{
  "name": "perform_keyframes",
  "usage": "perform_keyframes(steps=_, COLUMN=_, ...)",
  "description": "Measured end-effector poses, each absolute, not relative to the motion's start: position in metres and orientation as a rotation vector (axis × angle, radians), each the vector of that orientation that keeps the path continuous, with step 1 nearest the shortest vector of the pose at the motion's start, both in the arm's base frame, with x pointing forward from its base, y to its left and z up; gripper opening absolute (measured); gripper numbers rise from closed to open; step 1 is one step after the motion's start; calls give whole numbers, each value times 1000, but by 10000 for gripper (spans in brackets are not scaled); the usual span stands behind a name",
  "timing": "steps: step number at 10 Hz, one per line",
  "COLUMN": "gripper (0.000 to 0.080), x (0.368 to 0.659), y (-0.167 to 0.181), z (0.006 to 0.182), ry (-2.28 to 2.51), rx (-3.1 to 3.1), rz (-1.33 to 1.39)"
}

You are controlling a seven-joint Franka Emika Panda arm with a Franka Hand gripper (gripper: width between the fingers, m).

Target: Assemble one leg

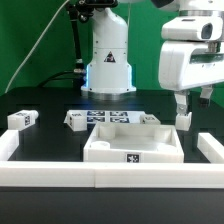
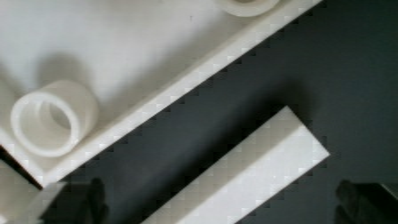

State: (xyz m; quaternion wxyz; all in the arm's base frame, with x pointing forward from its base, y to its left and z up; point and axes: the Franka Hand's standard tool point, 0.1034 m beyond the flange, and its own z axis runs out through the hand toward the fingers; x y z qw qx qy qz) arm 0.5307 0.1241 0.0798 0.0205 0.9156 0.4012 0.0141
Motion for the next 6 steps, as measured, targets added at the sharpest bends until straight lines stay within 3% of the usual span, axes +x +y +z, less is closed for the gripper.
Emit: perform_keyframes(steps=6, gripper=650, x=531, y=124, z=80, ry=1243, rx=2841, rz=44)
